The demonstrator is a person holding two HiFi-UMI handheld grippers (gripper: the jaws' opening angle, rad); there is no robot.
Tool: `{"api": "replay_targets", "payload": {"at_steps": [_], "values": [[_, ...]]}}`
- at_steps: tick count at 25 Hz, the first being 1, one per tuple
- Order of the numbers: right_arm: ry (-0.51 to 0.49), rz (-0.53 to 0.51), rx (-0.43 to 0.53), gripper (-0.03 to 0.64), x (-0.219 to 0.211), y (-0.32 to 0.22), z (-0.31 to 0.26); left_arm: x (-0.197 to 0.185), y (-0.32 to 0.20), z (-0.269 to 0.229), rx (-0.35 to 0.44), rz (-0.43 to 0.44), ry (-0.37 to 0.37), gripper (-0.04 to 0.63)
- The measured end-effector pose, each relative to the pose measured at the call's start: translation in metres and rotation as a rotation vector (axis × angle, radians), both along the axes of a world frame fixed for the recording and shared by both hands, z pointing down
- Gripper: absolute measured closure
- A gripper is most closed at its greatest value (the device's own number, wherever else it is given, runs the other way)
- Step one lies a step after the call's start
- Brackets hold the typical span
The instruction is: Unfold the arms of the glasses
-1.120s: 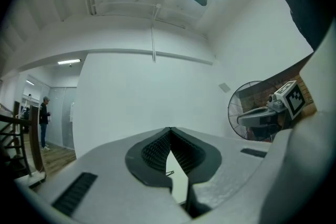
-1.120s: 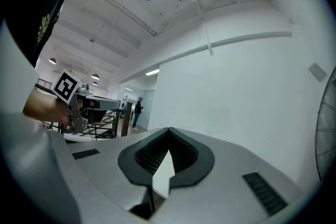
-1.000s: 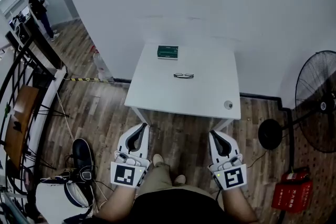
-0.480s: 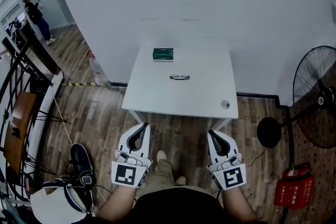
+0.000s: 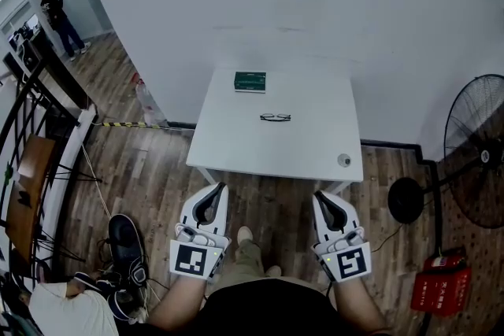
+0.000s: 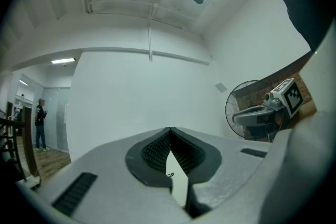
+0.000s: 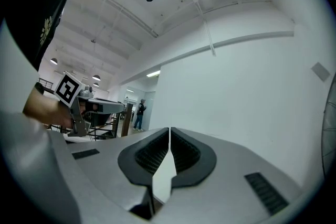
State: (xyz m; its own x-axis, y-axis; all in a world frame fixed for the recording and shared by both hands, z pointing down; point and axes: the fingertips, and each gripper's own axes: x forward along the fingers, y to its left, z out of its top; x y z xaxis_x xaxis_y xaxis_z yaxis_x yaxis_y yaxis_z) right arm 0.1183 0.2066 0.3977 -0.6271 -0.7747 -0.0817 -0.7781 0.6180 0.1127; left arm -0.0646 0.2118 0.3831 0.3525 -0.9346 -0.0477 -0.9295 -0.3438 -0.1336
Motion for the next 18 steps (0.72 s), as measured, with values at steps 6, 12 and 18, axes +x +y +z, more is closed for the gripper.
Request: {"api": "replay_targets", "payload": {"at_steps": [6,12,18], "values": [[0.0,0.001,-0.013,0.615,-0.011,-0.026,-0.001,-0.008,-0.024,0.003,0.01,0.012,0.022,0.589],[0.001,-0.004,-0.019,0.615,-0.023,-0.054,0.001,-0.018,-0.051,0.005,-0.002,0.014,0.023,0.589],[0.019,-0.007,-0.038,0.615,-0.032,-0.079,0.012,-0.023,-0.077,0.015,-0.024,0.025,0.02,0.589]]}}
